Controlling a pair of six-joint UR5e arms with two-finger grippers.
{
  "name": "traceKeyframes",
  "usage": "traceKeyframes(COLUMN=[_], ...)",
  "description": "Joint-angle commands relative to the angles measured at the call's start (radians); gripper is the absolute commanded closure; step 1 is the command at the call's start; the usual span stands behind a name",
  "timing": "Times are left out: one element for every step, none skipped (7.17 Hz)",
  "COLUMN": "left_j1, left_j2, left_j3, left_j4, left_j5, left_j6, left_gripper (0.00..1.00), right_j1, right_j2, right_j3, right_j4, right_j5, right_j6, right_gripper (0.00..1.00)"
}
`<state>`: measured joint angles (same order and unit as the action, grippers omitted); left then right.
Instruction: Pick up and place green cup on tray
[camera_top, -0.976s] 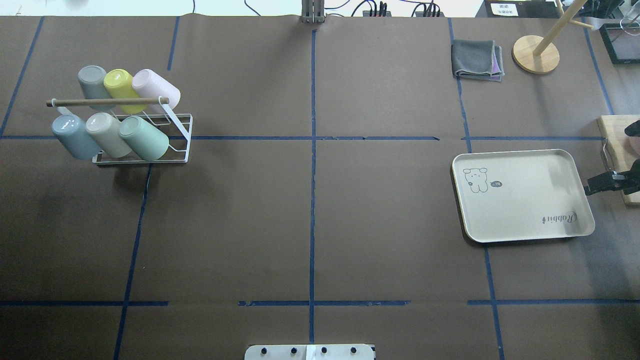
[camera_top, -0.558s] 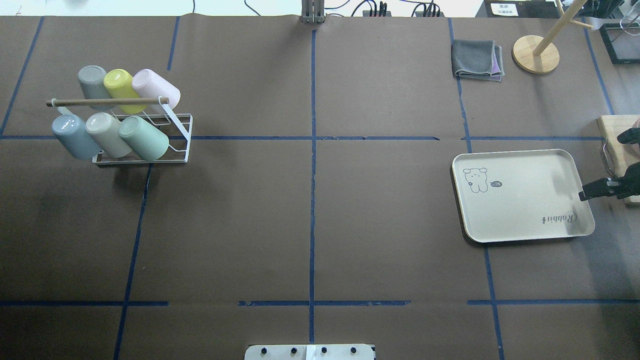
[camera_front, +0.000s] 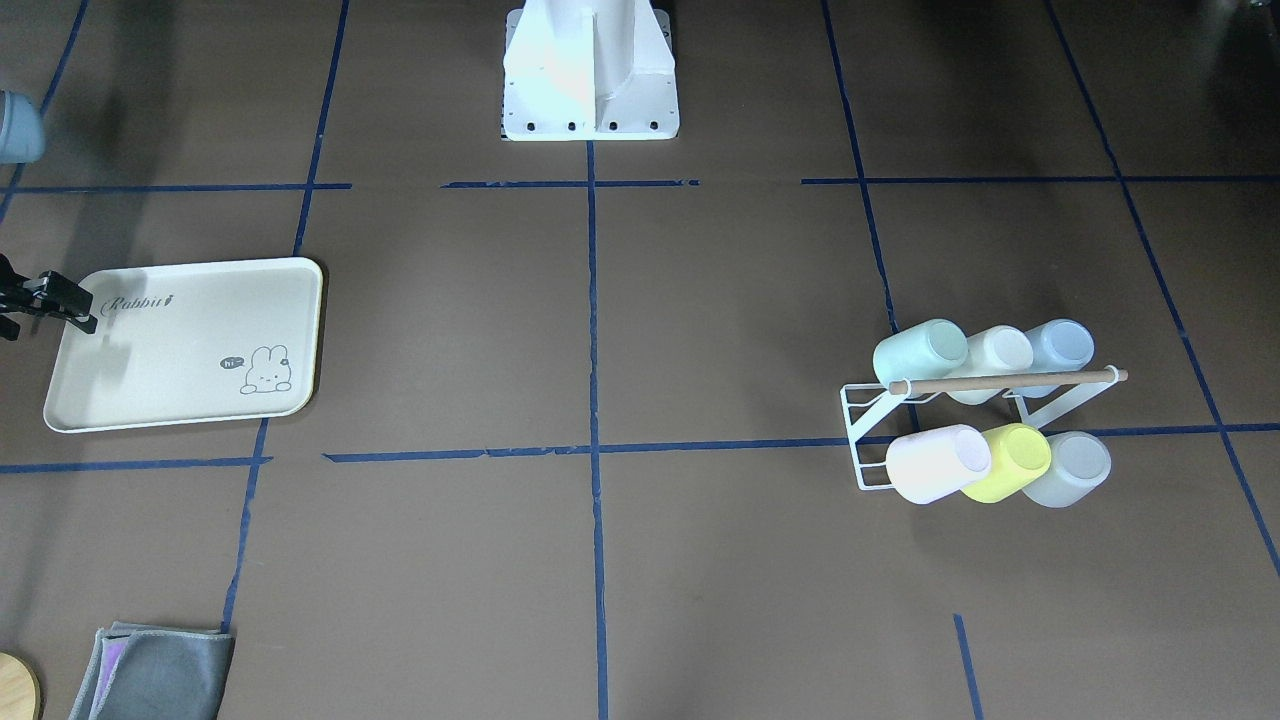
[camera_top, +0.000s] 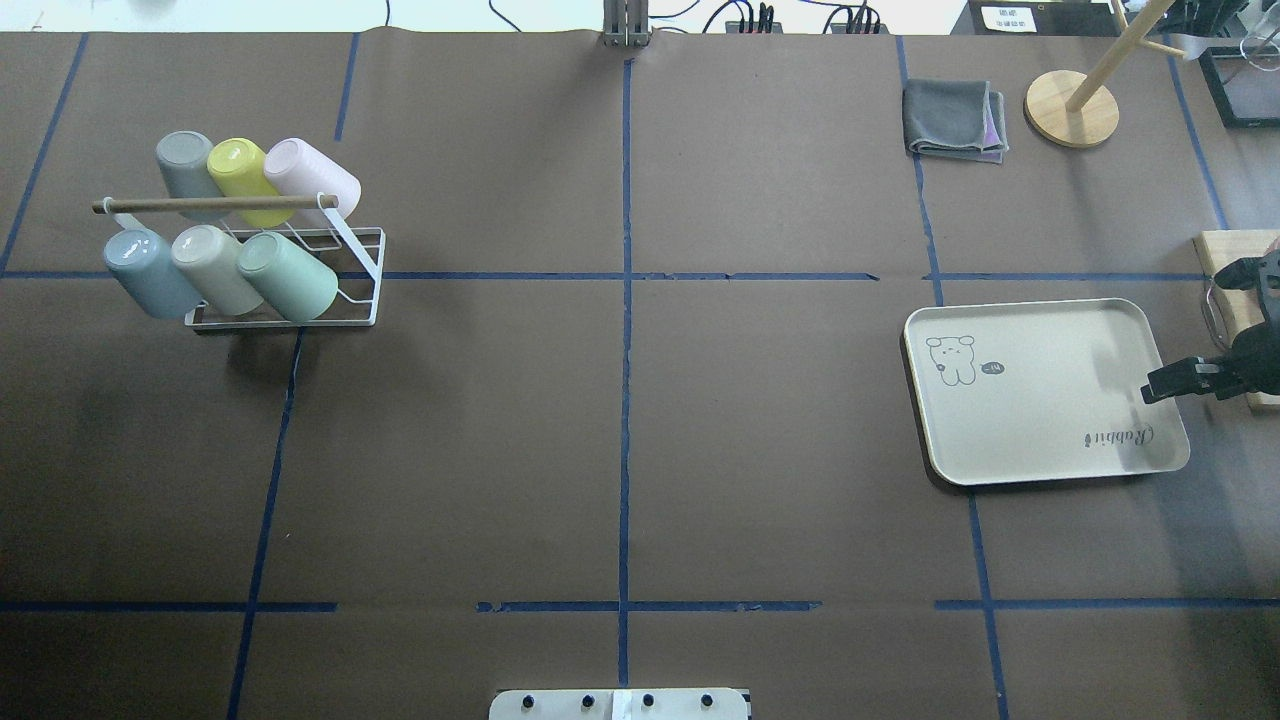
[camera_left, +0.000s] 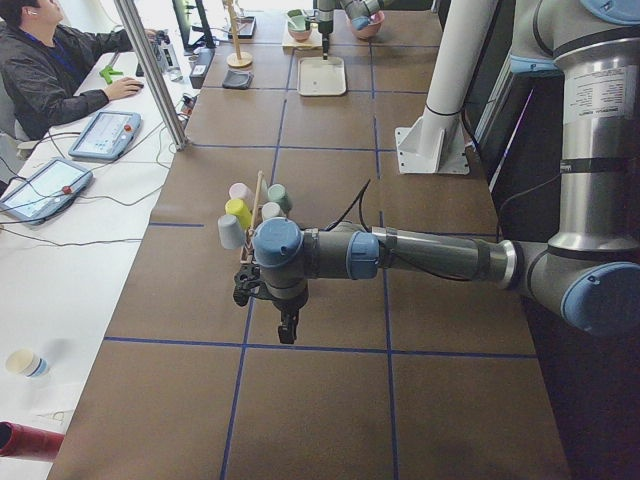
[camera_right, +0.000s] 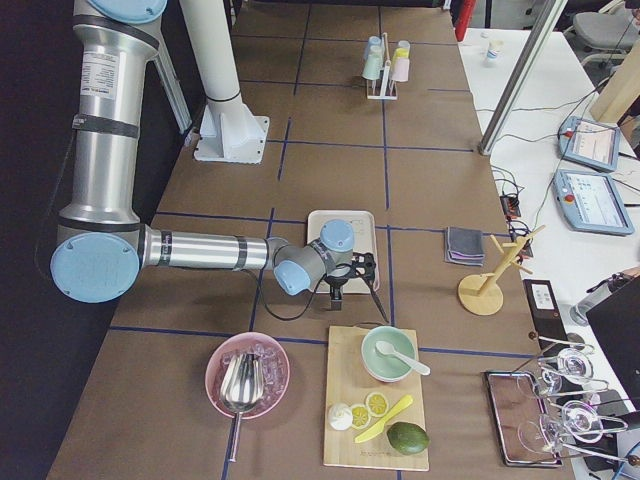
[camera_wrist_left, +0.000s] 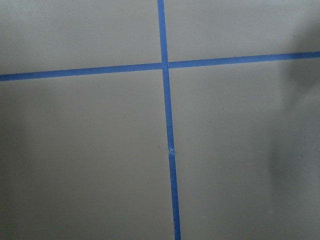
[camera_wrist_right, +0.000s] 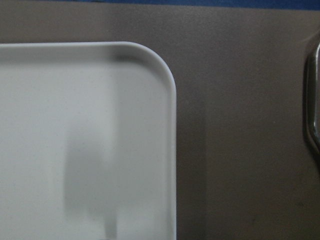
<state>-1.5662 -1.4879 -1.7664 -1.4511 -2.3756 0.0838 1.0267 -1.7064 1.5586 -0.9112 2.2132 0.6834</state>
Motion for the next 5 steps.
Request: traceKeyframes(left_j1=[0.002,0.000,0.000,0.000,0.000], left_j2=[-0.002,-0.002,-0.002,-0.002,-0.003], left_j3=[-0.002,-0.002,-0.002,-0.002,-0.001], left_j4=[0.000,0.000,0.000,0.000,0.000], left_j5=[-0.001,-0.001,0.001,0.001,0.001], left_j6=[-0.001,0.001,0.001,0.001,0.001], left_gripper=[0.00,0.00,0.00,0.00,0.00], right_j1=[-0.005,-0.004,-0.004,-0.004,-0.005], right_j2=[0.002,0.001,0.002,0.001,0.002], right_j3=[-0.009,-0.014,-0.014,-0.014,-0.014], right_j4=[-0.005,-0.003,-0.005,-0.005,-0.005], right_j5=[0.002,0.005,0.005,0.006,0.005], right_j6=[-0.001,-0.001,-0.001,-0.001,-0.001], right_gripper=[0.07,0.14,0.21,0.35,0.49])
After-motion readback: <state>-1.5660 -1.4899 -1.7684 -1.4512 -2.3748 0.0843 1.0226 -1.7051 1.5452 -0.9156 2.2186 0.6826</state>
